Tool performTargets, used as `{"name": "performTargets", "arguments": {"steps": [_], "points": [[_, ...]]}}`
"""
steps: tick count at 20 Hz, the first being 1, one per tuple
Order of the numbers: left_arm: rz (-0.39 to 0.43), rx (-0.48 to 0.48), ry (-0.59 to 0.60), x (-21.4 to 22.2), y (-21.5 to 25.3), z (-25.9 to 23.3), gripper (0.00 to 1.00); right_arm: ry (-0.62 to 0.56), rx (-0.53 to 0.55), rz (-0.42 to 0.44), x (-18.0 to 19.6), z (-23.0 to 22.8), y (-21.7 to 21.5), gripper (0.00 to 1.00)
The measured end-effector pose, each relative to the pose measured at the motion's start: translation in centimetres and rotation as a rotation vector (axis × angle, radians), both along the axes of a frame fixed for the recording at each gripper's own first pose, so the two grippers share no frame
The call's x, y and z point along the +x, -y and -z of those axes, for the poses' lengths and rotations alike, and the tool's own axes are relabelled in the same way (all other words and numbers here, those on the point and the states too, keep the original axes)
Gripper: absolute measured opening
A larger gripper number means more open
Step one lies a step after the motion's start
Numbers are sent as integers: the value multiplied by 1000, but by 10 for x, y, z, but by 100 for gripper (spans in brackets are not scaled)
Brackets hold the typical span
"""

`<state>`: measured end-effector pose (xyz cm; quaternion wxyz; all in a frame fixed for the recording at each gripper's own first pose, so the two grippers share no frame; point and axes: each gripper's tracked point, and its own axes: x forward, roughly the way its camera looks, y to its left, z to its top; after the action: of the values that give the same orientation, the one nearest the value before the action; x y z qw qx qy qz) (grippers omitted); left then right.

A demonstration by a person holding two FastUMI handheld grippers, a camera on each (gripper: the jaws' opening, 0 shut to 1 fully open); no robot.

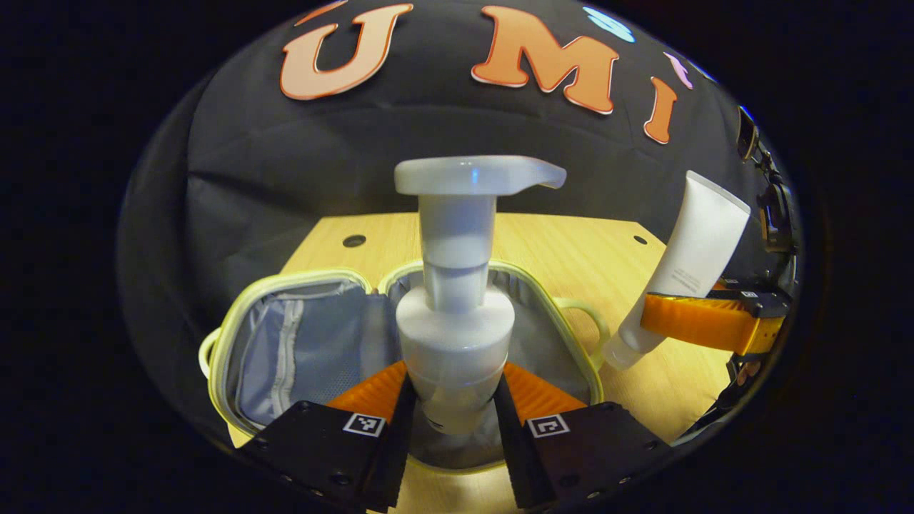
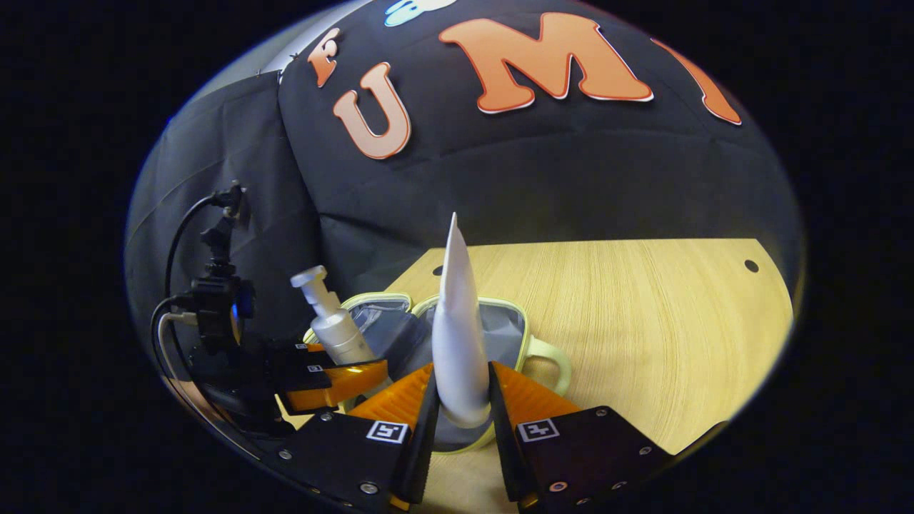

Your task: First open the suitcase, pack the skin care products into it, and then close the suitcase.

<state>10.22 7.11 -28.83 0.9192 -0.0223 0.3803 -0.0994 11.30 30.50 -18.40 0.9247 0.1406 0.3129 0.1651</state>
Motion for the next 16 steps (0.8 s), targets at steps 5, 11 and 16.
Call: {"name": "performTargets", "arguments": {"steps": [5,11,16], "points": [[18,11,-158,6,6,44,57,-66,13,13,11,20,-7,42],[-17,42,-312,0,9,63,57,-125,32,-5,17,38,-19,41],[-30,126,-416,2,5,97,57,-176,50,-14,17,50,-26,41]]}}
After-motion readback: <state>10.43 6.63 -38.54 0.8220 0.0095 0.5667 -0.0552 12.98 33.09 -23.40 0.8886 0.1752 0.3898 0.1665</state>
